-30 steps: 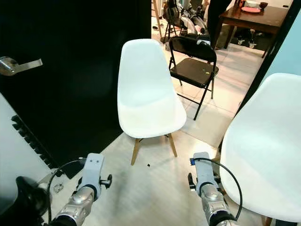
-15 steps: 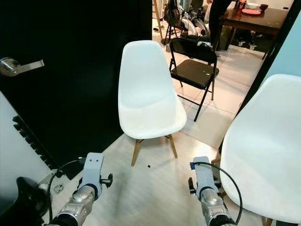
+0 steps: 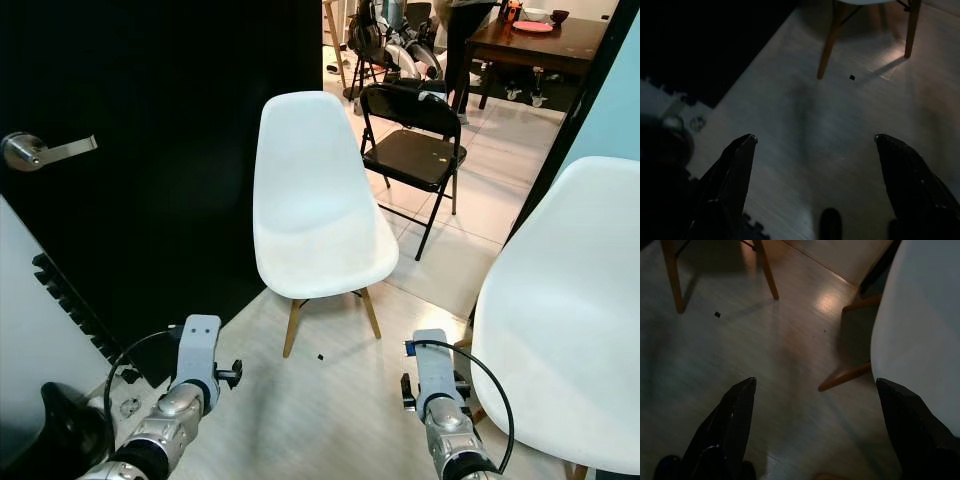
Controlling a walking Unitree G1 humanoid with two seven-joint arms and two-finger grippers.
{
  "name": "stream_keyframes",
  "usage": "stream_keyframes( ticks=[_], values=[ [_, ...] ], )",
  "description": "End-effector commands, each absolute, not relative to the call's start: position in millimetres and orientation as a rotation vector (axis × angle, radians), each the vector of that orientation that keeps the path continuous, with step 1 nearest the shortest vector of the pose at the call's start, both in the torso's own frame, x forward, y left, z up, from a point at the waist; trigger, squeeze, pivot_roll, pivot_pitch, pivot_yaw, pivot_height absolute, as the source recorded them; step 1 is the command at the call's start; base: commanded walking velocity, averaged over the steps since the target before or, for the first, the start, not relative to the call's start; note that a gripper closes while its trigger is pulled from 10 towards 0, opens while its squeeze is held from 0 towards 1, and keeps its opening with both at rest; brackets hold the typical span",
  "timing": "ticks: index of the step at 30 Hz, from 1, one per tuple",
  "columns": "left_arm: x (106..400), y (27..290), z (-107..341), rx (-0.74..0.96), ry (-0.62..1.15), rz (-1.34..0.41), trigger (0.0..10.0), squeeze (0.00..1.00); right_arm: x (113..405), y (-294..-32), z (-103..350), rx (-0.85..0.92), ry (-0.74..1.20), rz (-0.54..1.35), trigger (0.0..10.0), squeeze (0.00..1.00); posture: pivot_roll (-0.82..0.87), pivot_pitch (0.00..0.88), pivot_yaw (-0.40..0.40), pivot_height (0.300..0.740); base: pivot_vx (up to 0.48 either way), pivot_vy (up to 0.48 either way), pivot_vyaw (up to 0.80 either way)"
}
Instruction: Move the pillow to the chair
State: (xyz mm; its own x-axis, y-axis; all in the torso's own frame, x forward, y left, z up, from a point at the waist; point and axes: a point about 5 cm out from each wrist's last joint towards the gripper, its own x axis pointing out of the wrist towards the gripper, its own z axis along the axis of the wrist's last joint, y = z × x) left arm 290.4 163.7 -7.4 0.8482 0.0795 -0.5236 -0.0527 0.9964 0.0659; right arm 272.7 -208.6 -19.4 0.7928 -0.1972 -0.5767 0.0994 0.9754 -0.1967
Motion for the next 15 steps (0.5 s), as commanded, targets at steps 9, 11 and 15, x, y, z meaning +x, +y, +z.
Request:
stream_keyframes(
  ticks=[9, 11, 15],
  values=[
    [274.7, 187.6, -21.6, -0.014, 0.656, 0.162, 10.0, 0.0, 258.7, -197.8, -33.9, -0.242, 0.697, -0.072, 10.0, 0.0, -0.02, 0.019, -0.014, 0.74, 0.0, 0.0, 0.0],
    [273.0, 181.8, -23.4, 0.049, 0.656, 0.093, 10.0, 0.0, 256.0, -191.3, -36.4, -0.32, 0.689, -0.004, 10.0, 0.0, -0.01, 0.024, -0.03, 0.74, 0.0, 0.0, 0.0],
    [271.0, 176.8, -24.8, 0.164, 0.646, 0.004, 10.0, 0.0, 257.3, -183.3, -35.6, -0.36, 0.664, 0.052, 10.0, 0.0, -0.01, 0.026, -0.033, 0.74, 0.0, 0.0, 0.0]
  ],
)
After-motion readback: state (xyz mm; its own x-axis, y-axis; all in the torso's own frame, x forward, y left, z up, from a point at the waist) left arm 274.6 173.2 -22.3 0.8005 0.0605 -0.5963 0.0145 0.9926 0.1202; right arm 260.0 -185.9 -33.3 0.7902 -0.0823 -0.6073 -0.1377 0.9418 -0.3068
